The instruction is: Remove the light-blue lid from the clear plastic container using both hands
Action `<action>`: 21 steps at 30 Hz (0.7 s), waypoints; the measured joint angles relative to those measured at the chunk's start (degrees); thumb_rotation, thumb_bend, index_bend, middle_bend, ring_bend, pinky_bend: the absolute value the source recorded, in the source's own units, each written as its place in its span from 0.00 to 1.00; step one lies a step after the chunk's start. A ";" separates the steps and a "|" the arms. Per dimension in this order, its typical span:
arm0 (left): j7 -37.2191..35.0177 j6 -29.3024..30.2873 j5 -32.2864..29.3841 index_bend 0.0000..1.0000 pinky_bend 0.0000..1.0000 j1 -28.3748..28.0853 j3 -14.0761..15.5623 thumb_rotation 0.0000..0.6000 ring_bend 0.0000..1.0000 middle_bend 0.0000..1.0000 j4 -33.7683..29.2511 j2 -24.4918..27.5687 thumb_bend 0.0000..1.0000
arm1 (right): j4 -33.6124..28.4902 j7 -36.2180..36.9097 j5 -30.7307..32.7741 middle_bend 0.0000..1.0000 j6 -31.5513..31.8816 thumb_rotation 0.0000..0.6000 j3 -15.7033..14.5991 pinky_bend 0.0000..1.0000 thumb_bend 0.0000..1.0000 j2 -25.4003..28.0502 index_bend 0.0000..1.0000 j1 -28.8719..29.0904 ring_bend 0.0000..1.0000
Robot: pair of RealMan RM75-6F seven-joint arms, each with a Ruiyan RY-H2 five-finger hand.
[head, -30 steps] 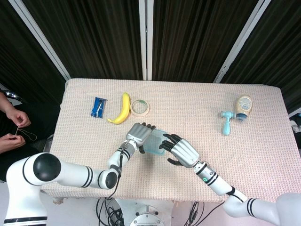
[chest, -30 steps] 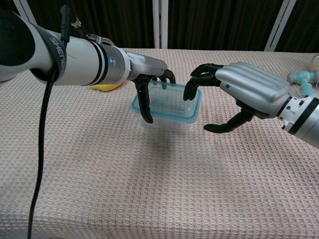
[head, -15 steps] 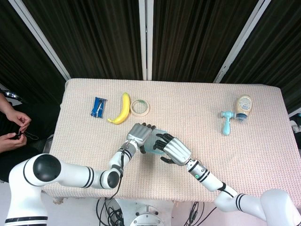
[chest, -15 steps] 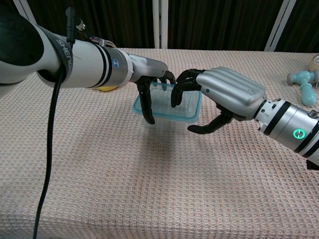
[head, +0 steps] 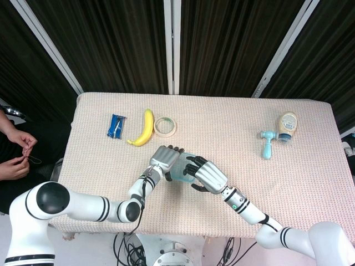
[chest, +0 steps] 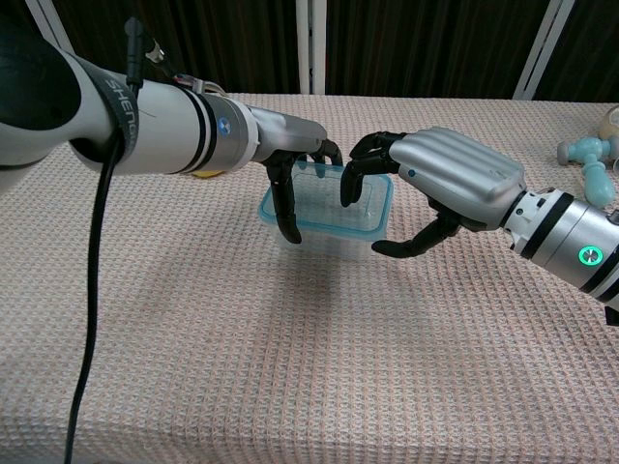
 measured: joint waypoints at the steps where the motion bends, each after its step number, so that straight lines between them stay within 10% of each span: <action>1: 0.16 -0.02 0.01 0.16 0.30 0.05 -0.03 1.00 0.16 0.24 0.03 -0.03 0.00 | 0.04 0.02 0.14 0.38 -0.02 1.00 -0.03 0.27 0.14 0.00 0.42 0.00 0.17; 21: 2.58 -0.24 -0.35 0.16 0.30 0.72 -0.17 1.00 0.16 0.24 1.01 -1.28 0.00 | 0.52 1.03 0.52 0.38 0.43 1.00 -0.18 0.27 0.15 -0.22 0.42 1.34 0.17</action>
